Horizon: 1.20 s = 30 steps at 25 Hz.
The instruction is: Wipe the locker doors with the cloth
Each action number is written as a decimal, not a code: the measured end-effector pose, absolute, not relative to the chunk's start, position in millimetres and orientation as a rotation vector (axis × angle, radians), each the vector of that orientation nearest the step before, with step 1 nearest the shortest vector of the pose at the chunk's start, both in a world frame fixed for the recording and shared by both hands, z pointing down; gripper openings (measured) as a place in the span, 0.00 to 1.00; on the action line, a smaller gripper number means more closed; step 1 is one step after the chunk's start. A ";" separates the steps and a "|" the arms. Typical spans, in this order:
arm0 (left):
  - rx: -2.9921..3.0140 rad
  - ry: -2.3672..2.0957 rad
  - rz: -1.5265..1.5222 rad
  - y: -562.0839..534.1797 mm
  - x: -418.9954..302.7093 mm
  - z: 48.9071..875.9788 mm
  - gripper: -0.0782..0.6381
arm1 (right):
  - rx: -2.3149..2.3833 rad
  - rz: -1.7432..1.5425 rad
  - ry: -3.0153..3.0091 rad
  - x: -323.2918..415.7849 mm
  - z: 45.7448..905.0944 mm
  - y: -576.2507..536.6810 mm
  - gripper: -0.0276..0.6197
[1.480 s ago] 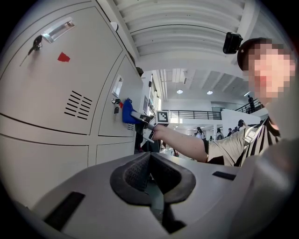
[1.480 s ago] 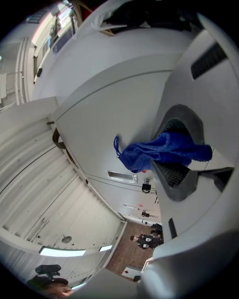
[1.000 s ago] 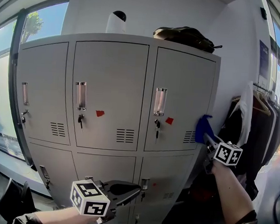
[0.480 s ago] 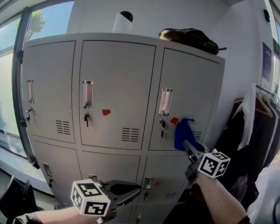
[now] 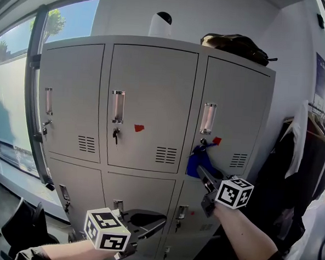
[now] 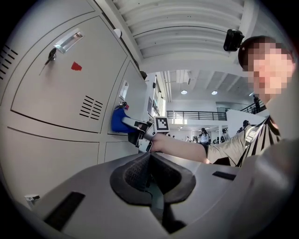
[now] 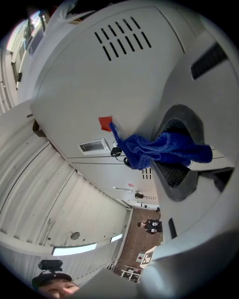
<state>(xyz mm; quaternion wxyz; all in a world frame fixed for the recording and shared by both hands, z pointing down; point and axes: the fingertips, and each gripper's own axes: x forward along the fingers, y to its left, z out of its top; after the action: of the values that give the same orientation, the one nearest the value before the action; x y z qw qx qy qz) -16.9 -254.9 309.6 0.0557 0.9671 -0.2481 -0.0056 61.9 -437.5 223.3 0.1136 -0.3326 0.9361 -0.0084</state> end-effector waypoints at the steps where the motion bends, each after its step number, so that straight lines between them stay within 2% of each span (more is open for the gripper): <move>1: 2.932 -0.761 -0.017 -254.9 -19.1 309.9 0.12 | -0.978 -0.018 2.749 59.7 224.2 -439.2 0.16; 10: 2.919 -0.781 -0.009 -256.3 -19.9 312.3 0.12 | -1.045 0.012 2.740 93.2 236.1 -452.8 0.16; 25: 2.925 -0.707 0.050 -261.1 26.6 320.8 0.12 | -1.371 -0.023 2.558 258.5 253.4 -482.5 0.16; 30: 2.912 -0.701 0.048 -261.4 39.2 325.6 0.12 | -1.416 -0.014 2.552 283.2 257.5 -485.7 0.16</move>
<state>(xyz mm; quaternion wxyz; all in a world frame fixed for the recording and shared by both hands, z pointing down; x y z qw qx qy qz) 39.2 -261.4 325.6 0.0729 0.9695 -0.2334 0.0159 283.2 -485.7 257.5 0.1115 -0.4821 0.8690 -0.0048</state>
